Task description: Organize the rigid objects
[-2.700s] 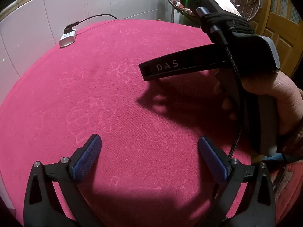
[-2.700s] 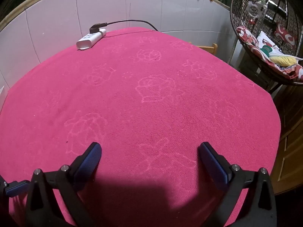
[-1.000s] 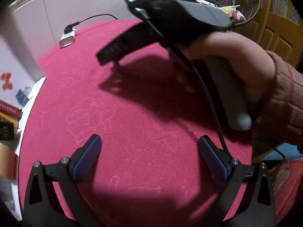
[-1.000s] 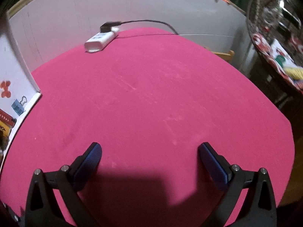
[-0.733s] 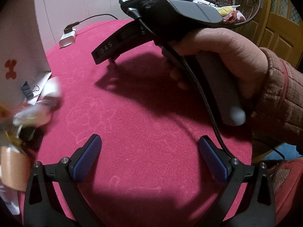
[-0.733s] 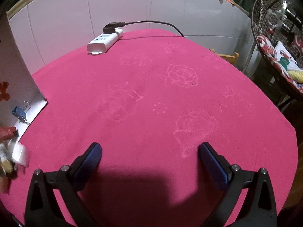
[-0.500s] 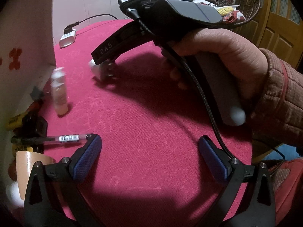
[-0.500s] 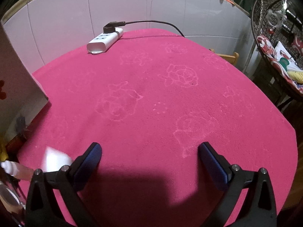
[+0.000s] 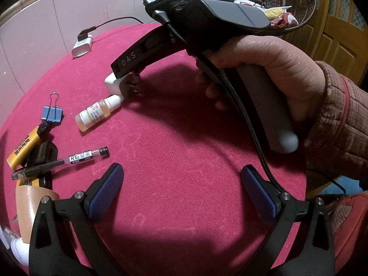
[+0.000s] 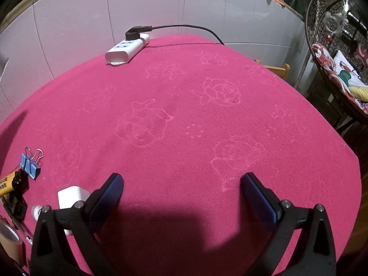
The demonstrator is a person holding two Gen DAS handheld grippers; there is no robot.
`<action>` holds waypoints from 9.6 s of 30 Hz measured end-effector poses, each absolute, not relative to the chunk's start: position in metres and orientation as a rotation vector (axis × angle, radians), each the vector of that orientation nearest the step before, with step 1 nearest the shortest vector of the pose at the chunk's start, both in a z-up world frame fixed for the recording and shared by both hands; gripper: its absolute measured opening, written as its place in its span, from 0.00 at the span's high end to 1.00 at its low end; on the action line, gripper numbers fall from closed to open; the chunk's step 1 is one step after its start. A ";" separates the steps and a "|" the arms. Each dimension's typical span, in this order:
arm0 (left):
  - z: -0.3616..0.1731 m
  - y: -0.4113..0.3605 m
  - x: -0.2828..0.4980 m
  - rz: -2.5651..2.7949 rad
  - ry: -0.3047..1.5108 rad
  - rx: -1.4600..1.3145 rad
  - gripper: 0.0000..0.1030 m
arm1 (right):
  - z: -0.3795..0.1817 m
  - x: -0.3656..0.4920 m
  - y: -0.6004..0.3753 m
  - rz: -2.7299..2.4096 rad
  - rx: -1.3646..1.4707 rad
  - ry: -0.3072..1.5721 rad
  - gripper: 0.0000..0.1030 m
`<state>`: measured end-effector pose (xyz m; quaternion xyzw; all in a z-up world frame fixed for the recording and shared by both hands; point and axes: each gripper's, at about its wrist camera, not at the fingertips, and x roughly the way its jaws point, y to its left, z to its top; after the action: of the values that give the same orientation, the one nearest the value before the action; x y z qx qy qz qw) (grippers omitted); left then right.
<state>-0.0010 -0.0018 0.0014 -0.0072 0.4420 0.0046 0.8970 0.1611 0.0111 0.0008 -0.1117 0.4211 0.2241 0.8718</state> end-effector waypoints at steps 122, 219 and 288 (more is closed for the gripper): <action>0.015 0.121 -0.131 0.767 0.805 -0.271 0.05 | 0.005 0.092 0.035 0.902 -0.298 0.860 0.75; 0.135 0.203 -0.273 1.119 0.456 -0.311 0.42 | 0.158 -0.078 0.144 1.370 -0.196 0.497 0.76; 0.027 0.362 -0.234 1.238 0.829 -0.605 0.17 | 0.044 -0.110 0.280 1.251 -0.458 0.720 0.21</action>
<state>-0.2336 0.3619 0.0270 -0.2708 0.3713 0.5545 0.6938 -0.1105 0.2800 0.0444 -0.2077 0.3267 0.5676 0.7266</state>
